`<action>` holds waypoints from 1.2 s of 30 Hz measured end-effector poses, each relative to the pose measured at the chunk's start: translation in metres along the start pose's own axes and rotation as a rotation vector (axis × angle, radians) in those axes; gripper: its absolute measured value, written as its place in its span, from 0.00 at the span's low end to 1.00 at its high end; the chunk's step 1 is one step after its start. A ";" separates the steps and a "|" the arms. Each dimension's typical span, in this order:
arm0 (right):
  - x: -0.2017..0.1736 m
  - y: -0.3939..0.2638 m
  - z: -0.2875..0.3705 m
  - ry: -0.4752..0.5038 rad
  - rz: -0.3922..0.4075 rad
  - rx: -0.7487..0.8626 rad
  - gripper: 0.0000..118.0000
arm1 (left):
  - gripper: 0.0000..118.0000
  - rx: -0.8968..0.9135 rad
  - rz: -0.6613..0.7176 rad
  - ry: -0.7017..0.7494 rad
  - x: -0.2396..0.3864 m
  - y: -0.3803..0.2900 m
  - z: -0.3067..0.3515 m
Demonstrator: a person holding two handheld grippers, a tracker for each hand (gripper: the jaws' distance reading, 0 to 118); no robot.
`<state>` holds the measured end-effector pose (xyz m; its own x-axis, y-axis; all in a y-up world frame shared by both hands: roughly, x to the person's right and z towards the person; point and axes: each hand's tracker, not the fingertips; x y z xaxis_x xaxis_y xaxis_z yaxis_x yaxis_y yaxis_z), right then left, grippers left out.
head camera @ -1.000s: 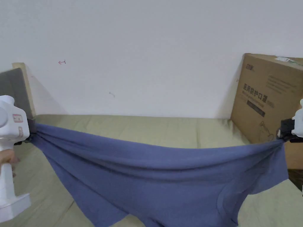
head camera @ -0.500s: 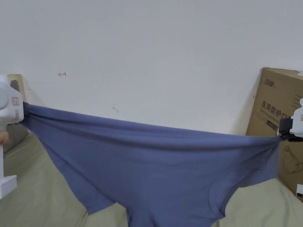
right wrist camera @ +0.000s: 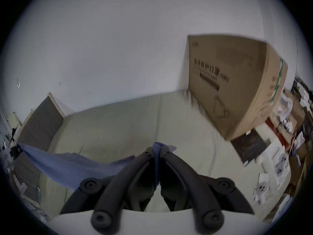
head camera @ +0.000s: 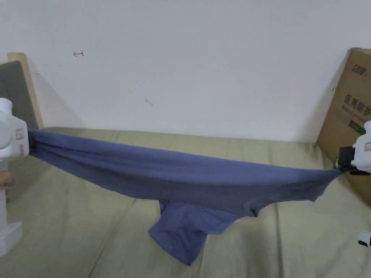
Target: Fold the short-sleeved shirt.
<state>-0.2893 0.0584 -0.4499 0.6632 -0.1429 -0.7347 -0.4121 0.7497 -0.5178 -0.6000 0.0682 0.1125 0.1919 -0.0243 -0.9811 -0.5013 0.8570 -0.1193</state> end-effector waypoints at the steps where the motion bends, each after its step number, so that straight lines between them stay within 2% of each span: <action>1: 0.003 -0.018 -0.008 0.002 -0.009 -0.032 0.03 | 0.03 -0.032 0.003 0.007 -0.004 -0.018 -0.002; 4: 0.015 -0.071 -0.028 -0.001 0.002 -0.127 0.03 | 0.03 -0.120 0.005 0.019 -0.017 -0.071 0.001; 6: 0.022 -0.108 -0.036 -0.014 0.004 -0.192 0.03 | 0.03 -0.187 -0.051 0.032 -0.025 -0.105 0.005; 10: 0.046 -0.181 -0.031 0.004 -0.076 -0.301 0.03 | 0.03 -0.286 -0.030 0.020 -0.049 -0.176 0.030; 12: 0.061 -0.213 -0.027 0.003 -0.079 -0.335 0.04 | 0.03 -0.329 -0.031 -0.006 -0.065 -0.208 0.049; 16: 0.079 -0.264 -0.009 -0.012 -0.104 -0.375 0.03 | 0.03 -0.372 -0.045 0.035 -0.088 -0.251 0.082; 19: 0.092 -0.289 0.008 -0.001 -0.148 -0.380 0.03 | 0.03 -0.393 -0.054 0.033 -0.106 -0.274 0.108; 21: 0.086 -0.302 0.040 0.001 -0.166 -0.375 0.03 | 0.03 -0.412 -0.038 0.025 -0.117 -0.288 0.120; 26: 0.095 -0.323 0.068 0.003 -0.146 -0.374 0.03 | 0.03 -0.441 -0.057 0.027 -0.133 -0.318 0.142; 31: 0.102 -0.338 0.076 0.009 -0.169 -0.358 0.04 | 0.06 -0.440 -0.085 0.007 -0.133 -0.325 0.148; 32: 0.102 -0.341 0.075 0.010 -0.178 -0.345 0.12 | 0.18 -0.457 -0.101 -0.001 -0.132 -0.325 0.148; 33: 0.100 -0.341 0.078 -0.014 -0.198 -0.322 0.28 | 0.37 -0.482 -0.099 -0.025 -0.132 -0.325 0.148; 34: 0.098 -0.340 0.082 -0.061 -0.204 -0.301 0.51 | 0.62 -0.487 -0.065 -0.056 -0.132 -0.324 0.152; 35: 0.099 -0.338 0.085 -0.078 -0.192 -0.294 0.65 | 0.89 -0.477 -0.041 -0.085 -0.133 -0.323 0.155; 36: 0.098 -0.339 0.091 -0.063 -0.192 -0.290 0.64 | 0.95 -0.468 -0.033 -0.096 -0.133 -0.321 0.158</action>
<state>-0.0281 -0.1508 -0.3062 0.7793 -0.2164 -0.5880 -0.4303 0.4973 -0.7533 -0.3308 -0.1225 0.3050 0.2801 0.0193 -0.9598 -0.8155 0.5322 -0.2273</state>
